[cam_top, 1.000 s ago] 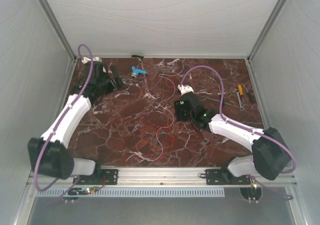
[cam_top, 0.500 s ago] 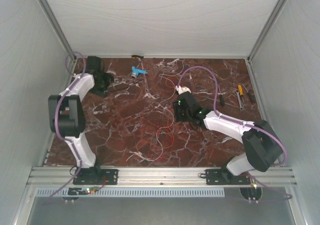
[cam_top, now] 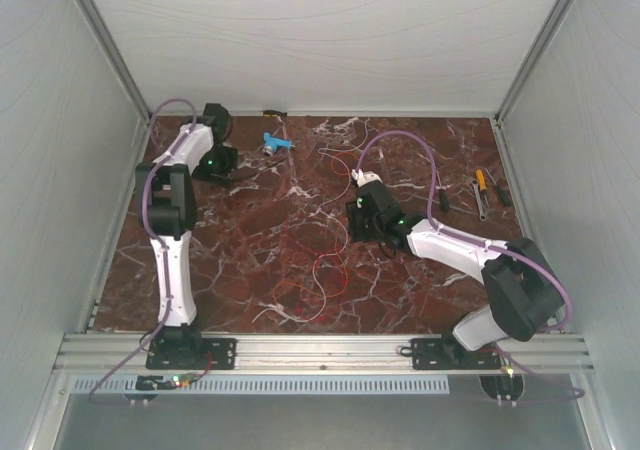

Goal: Zip-tie the wires
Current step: Pick up the ribbon at the center of the board.

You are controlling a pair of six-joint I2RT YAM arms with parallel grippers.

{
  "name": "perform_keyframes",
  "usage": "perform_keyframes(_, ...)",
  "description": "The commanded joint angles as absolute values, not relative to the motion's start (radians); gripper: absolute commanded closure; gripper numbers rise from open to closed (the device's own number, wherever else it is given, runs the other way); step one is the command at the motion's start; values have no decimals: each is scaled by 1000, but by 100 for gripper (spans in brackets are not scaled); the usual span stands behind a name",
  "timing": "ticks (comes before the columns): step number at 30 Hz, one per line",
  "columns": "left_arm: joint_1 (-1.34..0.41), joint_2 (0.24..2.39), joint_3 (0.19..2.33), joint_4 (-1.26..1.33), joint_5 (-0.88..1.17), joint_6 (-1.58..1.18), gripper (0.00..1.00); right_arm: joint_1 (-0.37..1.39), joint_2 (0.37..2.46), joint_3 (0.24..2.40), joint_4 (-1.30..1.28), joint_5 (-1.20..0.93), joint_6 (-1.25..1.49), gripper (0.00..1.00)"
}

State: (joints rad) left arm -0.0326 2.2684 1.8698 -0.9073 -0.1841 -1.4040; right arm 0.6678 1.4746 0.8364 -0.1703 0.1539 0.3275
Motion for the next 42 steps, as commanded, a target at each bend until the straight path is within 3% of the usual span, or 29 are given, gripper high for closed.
perform_keyframes(1, -35, 2310, 1914, -1034, -213, -1488, 36, 664, 1473, 853, -147, 146, 332, 60)
perform_keyframes(9, -15, 2349, 1917, -1057, -287, -1491, 42, 663, 1473, 853, -147, 145, 329, 60)
perform_keyframes(12, -8, 2375, 1941, -1085, -318, -1477, 51, 663, 1471, 851, -145, 145, 328, 60)
perform_keyframes(15, -2, 2390, 1943, -1076, -328, -1455, 68, 663, 1472, 851, -144, 146, 329, 61)
perform_keyframes(20, 12, 2428, 1967, -1069, -344, -1434, 75, 663, 1471, 849, -146, 143, 329, 61)
perform_keyframes(22, 22, 2438, 1963, -1053, -329, -1420, 86, 663, 1468, 847, -144, 143, 329, 61)
perform_keyframes(23, 28, 2440, 1957, -1041, -318, -1413, 97, 663, 1466, 846, -142, 143, 328, 61)
perform_keyframes(24, 34, 2434, 1942, -1015, -300, -1393, 100, 663, 1466, 845, -141, 143, 328, 61)
perform_keyframes(34, 54, 2078, 1500, -407, -182, -1220, 100, 663, 1434, 821, -120, 145, 328, 61)
perform_keyframes(42, 55, 1834, 1391, -148, -127, -1102, 100, 664, 1359, 804, -116, 128, 308, 61)
